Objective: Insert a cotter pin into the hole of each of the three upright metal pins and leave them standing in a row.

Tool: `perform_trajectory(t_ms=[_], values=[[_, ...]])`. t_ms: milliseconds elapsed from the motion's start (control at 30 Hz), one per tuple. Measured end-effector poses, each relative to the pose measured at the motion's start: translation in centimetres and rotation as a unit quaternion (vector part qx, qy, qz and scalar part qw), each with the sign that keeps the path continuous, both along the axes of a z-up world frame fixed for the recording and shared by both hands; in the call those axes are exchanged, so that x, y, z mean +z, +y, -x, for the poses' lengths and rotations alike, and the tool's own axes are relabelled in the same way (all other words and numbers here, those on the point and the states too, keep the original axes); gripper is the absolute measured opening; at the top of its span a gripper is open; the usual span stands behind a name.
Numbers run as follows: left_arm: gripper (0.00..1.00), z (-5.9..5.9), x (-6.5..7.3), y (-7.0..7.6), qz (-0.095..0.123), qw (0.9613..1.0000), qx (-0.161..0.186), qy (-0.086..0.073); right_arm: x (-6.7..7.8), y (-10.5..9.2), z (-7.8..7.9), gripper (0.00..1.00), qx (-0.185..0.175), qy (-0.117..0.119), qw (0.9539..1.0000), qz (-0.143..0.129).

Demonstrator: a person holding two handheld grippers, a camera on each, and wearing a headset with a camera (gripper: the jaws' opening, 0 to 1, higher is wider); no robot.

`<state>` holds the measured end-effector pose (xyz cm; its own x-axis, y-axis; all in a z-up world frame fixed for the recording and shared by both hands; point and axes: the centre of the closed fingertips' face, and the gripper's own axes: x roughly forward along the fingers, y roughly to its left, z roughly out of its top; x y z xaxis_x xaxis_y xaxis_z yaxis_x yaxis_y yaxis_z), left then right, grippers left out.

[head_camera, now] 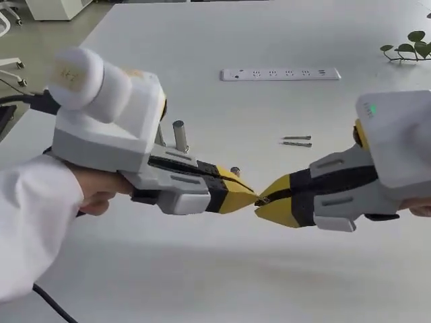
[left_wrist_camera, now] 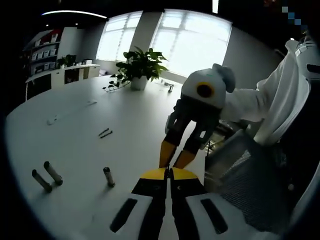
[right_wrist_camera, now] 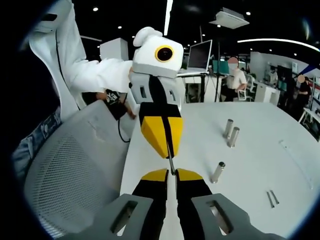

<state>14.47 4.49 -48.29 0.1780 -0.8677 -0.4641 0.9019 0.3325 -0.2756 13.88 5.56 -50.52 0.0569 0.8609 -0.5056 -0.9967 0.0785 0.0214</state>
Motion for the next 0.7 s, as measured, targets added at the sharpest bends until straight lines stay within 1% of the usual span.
perform_trajectory(t_ms=[67, 167, 233, 333, 400, 500, 567, 600, 633, 667, 700], values=[[0.00, 0.1, -0.1, 0.0, 0.000, 1.0000, -0.007, -0.004, 0.1, 0.0, 0.1, 0.00, 0.001, 0.003, 1.0000, -0.002], [0.00, 0.2, -0.4, 0.0, -0.003, 0.9998, -0.015, -0.010, 0.0, -0.1, 0.2, 0.00, 0.004, 0.003, 1.0000, 0.002], [0.00, 0.4, -0.7, 0.1, -0.012, 0.9994, -0.025, -0.019, -0.1, -0.1, 0.3, 0.00, 0.008, 0.004, 1.0000, 0.005], [0.00, 0.5, -1.1, 0.2, -0.025, 0.9976, -0.046, -0.044, -0.2, -0.2, 0.4, 0.00, 0.011, 0.004, 0.9999, 0.007], [0.00, 0.5, -1.2, 0.1, -0.024, 0.9960, -0.058, -0.064, -0.3, -0.3, 0.5, 0.00, 0.013, 0.004, 0.9999, 0.010], [0.00, 0.3, -1.6, 0.1, -0.031, 0.9945, -0.061, -0.080, -0.5, -0.4, 0.3, 0.00, 0.011, 0.003, 0.9998, 0.016], [0.00, 0.3, -1.8, 0.0, -0.033, 0.9944, -0.062, -0.079, -0.7, -0.5, 0.2, 0.00, 0.013, 0.002, 0.9997, 0.022], [0.00, 0.3, -1.8, 0.0, -0.033, 0.9941, -0.062, -0.083, -0.8, -0.6, 0.2, 0.00, 0.014, -0.002, 0.9996, 0.024], [0.00, 0.2, -1.8, 0.0, -0.034, 0.9925, -0.068, -0.095, -0.8, -0.6, 0.2, 0.00, 0.016, -0.002, 0.9995, 0.026], [0.00, 0.1, -1.8, 0.0, -0.034, 0.9921, -0.069, -0.099, -0.9, -0.6, 0.2, 0.00, 0.018, -0.003, 0.9995, 0.027], [0.01, 0.1, -1.9, 0.0, -0.033, 0.9927, -0.065, -0.096, -0.9, -0.7, 0.1, 0.00, 0.018, -0.003, 0.9994, 0.028]])
